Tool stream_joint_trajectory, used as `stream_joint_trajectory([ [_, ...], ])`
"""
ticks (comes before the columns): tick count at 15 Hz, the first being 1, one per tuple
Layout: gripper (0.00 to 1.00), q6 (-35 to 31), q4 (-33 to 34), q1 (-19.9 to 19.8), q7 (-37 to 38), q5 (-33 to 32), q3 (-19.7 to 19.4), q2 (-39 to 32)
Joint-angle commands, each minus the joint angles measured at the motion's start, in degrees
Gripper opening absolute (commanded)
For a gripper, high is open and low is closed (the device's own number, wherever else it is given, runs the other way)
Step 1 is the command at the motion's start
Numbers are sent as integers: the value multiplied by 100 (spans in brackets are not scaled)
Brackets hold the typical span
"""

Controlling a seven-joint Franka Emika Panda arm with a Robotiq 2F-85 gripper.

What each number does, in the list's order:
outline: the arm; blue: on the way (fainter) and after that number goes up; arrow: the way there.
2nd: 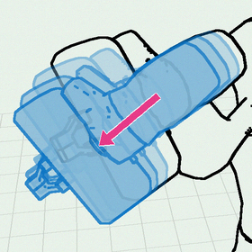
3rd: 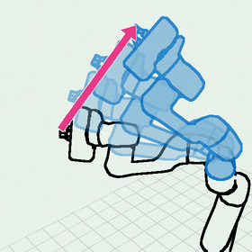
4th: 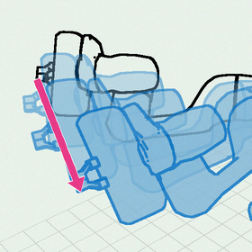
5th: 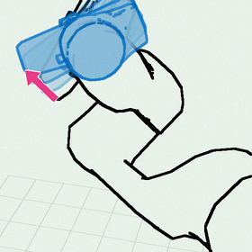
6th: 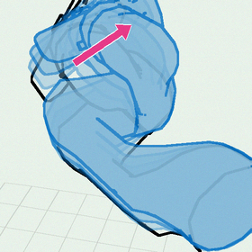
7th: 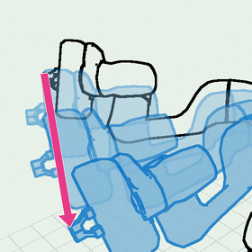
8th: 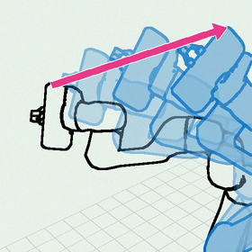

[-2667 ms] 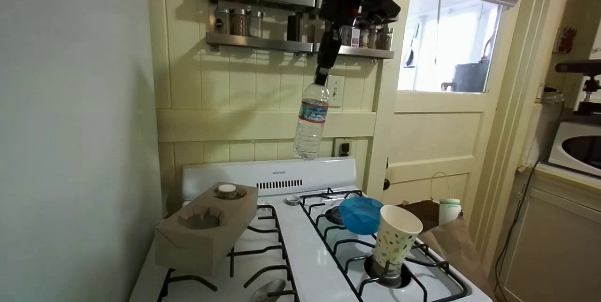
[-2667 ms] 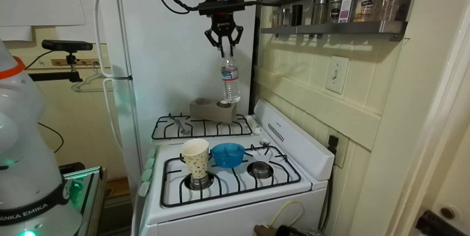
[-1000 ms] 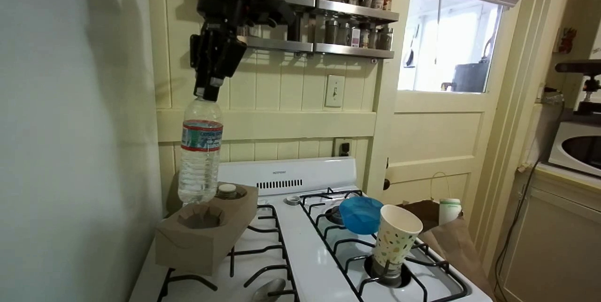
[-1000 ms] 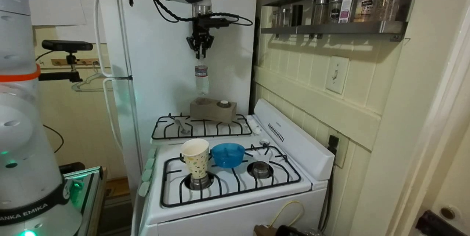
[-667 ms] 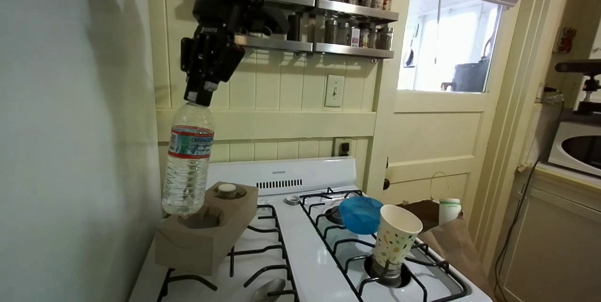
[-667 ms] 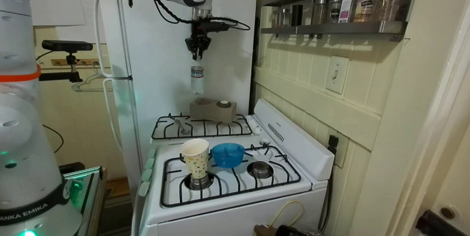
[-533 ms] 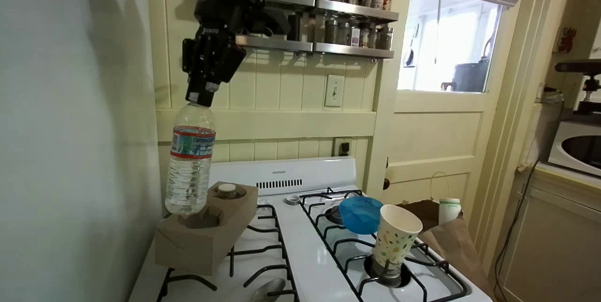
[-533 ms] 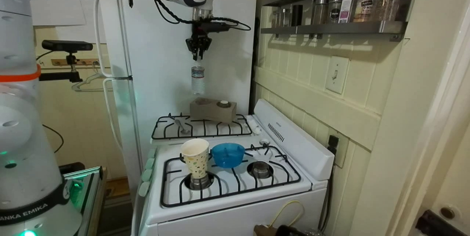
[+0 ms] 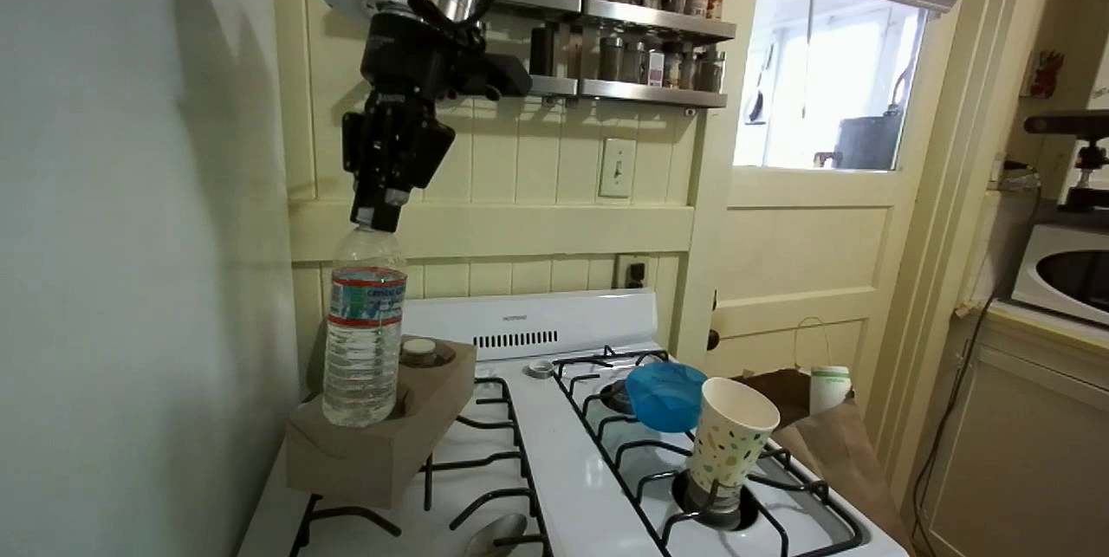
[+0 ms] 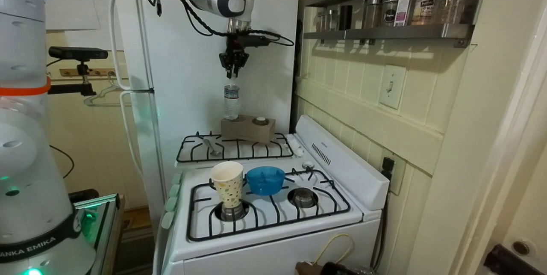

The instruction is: Put the water bottle in the brown box.

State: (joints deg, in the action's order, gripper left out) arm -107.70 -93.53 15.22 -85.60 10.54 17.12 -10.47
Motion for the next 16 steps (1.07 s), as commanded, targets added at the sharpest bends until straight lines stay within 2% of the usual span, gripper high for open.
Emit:
stream_joint_trajectory([
  [1,8,-55,114,7,148,-231,-27,-150],
  [6,8,-164,260,37,332,-531,-49,-322],
  [13,8,24,513,213,218,-656,187,-755],
  [14,16,32,524,231,217,-646,209,-788],
  [16,8,138,567,257,220,-682,228,-840],
])
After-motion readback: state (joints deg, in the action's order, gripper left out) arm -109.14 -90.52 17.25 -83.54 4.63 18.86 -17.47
